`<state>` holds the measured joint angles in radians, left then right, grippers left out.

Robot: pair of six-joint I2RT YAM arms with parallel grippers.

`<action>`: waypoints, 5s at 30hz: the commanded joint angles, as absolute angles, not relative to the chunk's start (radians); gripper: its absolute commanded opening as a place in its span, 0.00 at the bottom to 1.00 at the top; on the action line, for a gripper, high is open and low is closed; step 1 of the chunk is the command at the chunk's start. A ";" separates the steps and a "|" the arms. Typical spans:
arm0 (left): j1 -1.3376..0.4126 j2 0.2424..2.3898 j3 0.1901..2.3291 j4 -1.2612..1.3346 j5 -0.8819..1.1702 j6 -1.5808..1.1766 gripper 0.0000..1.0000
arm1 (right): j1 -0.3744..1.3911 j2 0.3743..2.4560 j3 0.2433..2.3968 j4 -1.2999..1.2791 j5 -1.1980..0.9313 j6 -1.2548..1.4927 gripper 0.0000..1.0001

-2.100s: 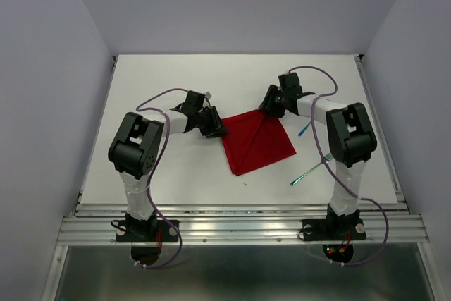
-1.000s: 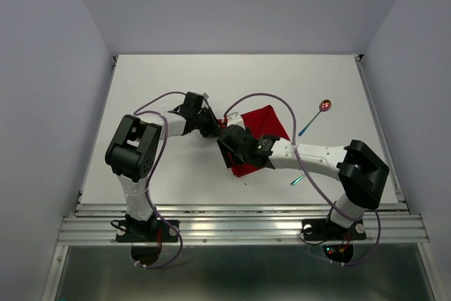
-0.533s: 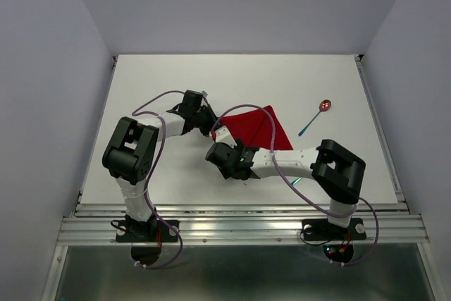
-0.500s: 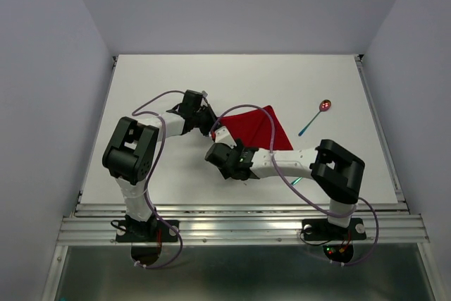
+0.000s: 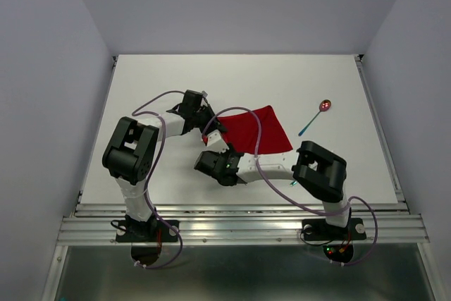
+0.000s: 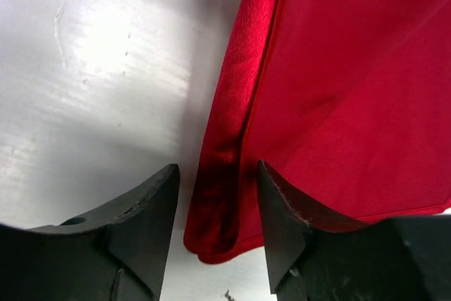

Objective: Fold the napkin into a case and place the utensils inside
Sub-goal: Pick up the upper triangle-folded napkin from the center of the board, then turn over the upper triangle folded napkin at the center of the board.

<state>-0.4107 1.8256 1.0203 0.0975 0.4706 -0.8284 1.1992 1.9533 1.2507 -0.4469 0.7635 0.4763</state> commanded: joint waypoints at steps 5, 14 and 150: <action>-0.411 1.781 1.019 0.100 0.480 -0.827 0.00 | 1.258 2.068 1.357 -0.622 1.008 0.581 0.49; -0.411 1.779 1.019 0.100 0.483 -0.824 0.00 | 1.267 2.106 1.385 -0.703 1.058 0.667 0.39; -0.517 1.910 1.548 -0.284 -0.288 -0.534 0.00 | 1.112 1.675 0.905 0.101 0.127 0.880 0.01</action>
<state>-0.5365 1.9003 1.4433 -0.5541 -0.1360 -0.5243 1.0748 1.7393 0.9463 0.1635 0.2394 0.8433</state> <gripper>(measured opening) 0.091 0.033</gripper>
